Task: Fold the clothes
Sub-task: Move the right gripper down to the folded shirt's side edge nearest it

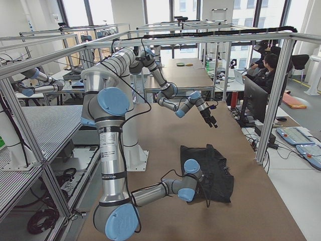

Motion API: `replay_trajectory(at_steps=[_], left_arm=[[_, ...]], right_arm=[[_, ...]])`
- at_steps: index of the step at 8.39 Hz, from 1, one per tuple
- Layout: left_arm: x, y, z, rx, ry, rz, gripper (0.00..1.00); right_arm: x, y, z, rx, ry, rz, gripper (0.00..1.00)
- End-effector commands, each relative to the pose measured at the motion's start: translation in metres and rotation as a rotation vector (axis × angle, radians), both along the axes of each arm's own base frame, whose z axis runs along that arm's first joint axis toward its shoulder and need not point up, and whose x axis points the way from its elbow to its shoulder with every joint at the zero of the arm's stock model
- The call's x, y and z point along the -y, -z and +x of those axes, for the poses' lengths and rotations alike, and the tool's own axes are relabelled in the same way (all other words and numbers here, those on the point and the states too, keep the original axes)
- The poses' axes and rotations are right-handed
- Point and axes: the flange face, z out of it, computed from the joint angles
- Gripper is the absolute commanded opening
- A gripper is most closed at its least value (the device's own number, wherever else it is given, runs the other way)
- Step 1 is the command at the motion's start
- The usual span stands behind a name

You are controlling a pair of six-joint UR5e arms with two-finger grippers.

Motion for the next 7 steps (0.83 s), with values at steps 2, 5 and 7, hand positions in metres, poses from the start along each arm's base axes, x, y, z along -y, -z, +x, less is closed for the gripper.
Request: replay_trajectory(at_steps=[2,5,7], left_arm=[[0.000,0.000,-0.001,0.005,0.010,0.005,1.00],[0.000,0.003,-0.003,0.006,0.025,0.012,1.00],[-0.002,0.003,-0.003,0.005,0.023,0.013,1.00]], right_arm=[[-0.037,-0.031,-0.010,-0.006,0.120,-0.072,0.93],[-0.039,-0.044,-0.011,-0.023,0.123,-0.090,0.93],[-0.040,-0.046,-0.016,-0.031,0.125,-0.091,0.93]])
